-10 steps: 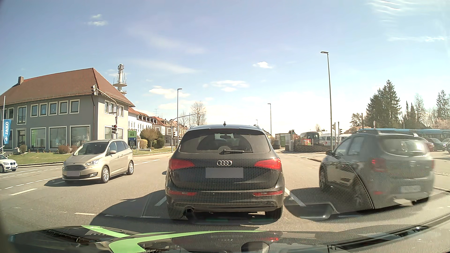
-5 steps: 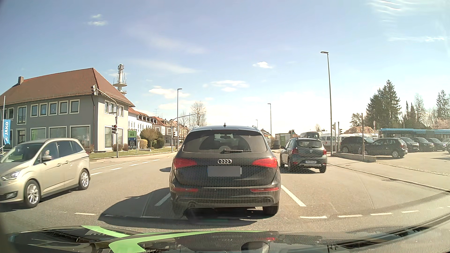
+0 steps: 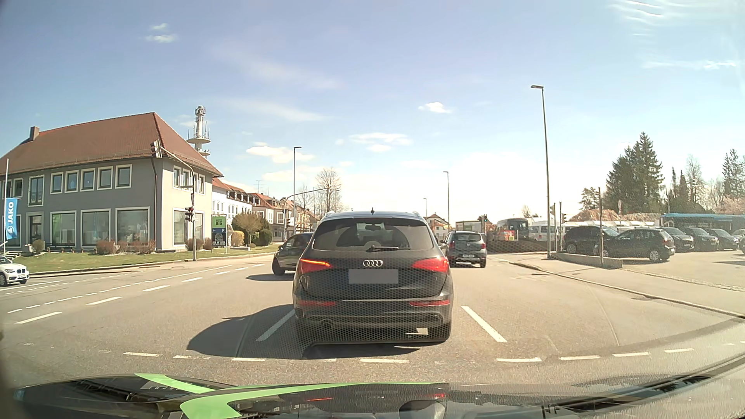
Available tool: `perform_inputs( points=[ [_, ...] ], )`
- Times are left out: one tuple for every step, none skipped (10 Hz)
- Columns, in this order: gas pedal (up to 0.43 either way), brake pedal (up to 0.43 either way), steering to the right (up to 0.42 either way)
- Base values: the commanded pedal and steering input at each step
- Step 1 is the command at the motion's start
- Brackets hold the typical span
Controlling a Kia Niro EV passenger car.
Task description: Follow the waypoints while adhering to traffic rules and regulations
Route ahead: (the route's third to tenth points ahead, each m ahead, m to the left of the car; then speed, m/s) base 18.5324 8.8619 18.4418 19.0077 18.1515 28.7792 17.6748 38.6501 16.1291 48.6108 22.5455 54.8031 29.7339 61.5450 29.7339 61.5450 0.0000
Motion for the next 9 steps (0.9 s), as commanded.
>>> perform_inputs(
  points=[
    [0.138,0.0,-0.001],
    [0.339,0.0,-0.001],
    [0.35,0.0,-0.001],
    [0.449,0.0,-0.001],
    [0.48,0.0,-0.001],
    [0.48,0.0,-0.001],
    [0.48,0.0,-0.001],
    [0.48,0.0,-0.001],
    [0.48,0.0,-0.001]
  ],
)
